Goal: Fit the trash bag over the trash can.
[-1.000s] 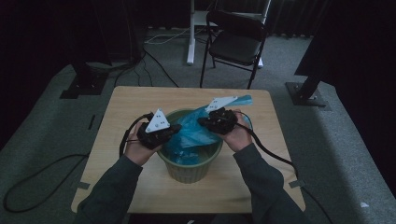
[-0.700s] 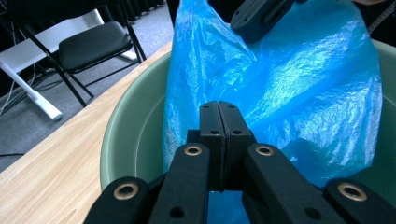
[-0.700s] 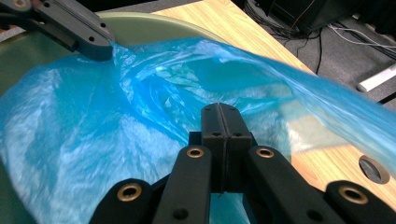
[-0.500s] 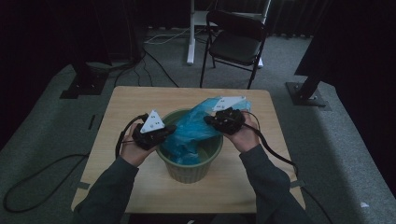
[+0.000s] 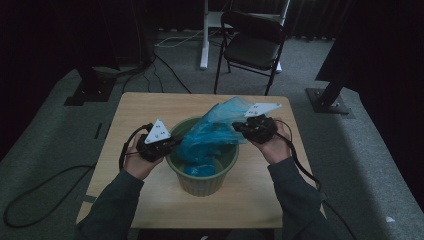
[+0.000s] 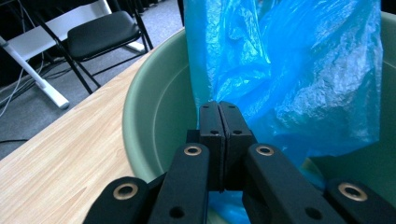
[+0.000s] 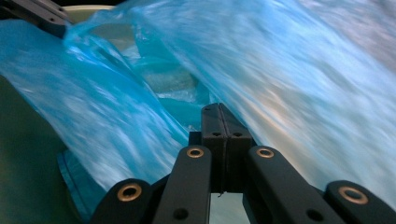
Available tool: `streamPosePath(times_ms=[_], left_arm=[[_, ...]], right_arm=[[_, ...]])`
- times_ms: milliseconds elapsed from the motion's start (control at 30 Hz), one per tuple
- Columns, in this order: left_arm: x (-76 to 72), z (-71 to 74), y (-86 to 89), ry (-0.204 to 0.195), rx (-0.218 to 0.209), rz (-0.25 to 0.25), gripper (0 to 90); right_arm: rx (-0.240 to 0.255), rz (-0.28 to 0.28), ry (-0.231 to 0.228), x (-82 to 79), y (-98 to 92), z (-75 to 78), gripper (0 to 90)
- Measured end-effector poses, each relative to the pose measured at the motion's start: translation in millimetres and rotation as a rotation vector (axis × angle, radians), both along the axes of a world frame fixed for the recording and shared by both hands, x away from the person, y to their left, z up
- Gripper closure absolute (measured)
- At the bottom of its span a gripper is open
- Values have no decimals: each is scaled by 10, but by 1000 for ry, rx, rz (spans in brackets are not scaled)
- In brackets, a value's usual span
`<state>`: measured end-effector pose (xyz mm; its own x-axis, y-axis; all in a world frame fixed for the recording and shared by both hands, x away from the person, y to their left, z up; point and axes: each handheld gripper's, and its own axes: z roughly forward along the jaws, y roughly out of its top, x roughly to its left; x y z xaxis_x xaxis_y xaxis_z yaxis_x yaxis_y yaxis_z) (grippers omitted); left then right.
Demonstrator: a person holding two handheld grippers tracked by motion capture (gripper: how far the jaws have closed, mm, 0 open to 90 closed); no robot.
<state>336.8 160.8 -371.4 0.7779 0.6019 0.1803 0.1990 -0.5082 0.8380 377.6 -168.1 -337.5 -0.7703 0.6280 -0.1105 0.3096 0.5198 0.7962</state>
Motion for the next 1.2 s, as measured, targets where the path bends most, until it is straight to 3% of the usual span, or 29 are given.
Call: streamPosePath(times_ms=[533,1200], left_arm=[[-4,1,245,-2,-33,54,891],[0,-26,487,3,-56,127,890]], right_arm=[[21,-117,28,34,-355,-52,899],[41,-144,39,12,-543,-66,899]])
